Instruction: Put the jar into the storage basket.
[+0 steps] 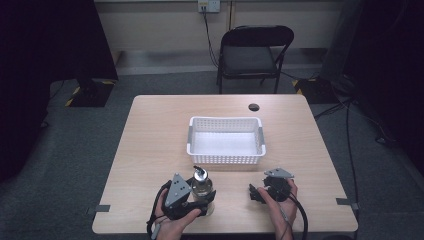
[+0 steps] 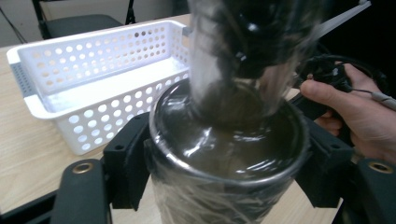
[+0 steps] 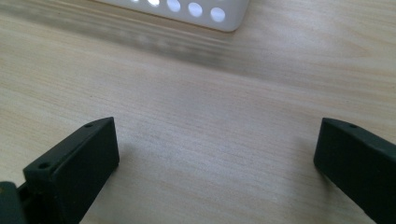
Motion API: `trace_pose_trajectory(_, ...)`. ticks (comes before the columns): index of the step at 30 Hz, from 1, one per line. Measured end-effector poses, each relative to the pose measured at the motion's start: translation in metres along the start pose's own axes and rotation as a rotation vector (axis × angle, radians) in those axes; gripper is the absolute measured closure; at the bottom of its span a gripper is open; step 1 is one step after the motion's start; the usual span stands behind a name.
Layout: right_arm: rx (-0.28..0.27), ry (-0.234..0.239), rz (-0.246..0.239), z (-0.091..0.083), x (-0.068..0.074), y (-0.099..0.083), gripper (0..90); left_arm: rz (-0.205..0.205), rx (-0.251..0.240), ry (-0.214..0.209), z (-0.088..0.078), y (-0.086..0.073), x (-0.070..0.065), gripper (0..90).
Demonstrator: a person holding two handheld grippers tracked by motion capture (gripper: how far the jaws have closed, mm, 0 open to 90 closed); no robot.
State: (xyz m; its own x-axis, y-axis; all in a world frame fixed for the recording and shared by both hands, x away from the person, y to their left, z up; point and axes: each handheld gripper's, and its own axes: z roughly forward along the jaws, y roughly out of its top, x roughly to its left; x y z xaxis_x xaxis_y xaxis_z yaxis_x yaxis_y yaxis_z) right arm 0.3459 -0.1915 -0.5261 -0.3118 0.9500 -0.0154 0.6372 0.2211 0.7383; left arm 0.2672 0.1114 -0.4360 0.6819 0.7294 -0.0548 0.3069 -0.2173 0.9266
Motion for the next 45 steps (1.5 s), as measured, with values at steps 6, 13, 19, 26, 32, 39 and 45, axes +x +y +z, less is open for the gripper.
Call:
trace_pose_trajectory(6,0.000,0.000,0.000,0.000,0.000,0.000,0.0,0.005,0.003,-0.005,0.002,-0.001,0.001,31.1)
trace_pose_trajectory(13,0.000,0.000,0.000,0.000,0.000,0.000,0.0,0.019,-0.010,0.014,0.001,-0.002,-0.001,33.0)
trace_pose_trajectory(19,0.000,0.000,0.000,0.000,0.000,0.000,0.0,-0.006,-0.022,0.029,0.001,-0.003,-0.001,33.1)
trace_pose_trajectory(26,0.000,0.000,0.000,0.000,0.000,0.000,0.0,-0.014,-0.019,0.037,-0.001,-0.003,-0.001,33.3)
trace_pose_trajectory(32,0.000,0.000,0.000,0.000,0.000,0.000,0.0,-0.010,-0.014,0.042,0.001,-0.002,-0.003,33.4)
trace_pose_trajectory(39,0.000,0.000,0.000,0.000,0.000,0.000,0.0,-0.004,-0.012,0.052,0.000,0.003,-0.002,33.5)
trace_pose_trajectory(45,0.000,0.000,0.000,0.000,0.000,0.000,0.0,0.000,-0.007,0.046,-0.001,0.012,-0.003,33.6)
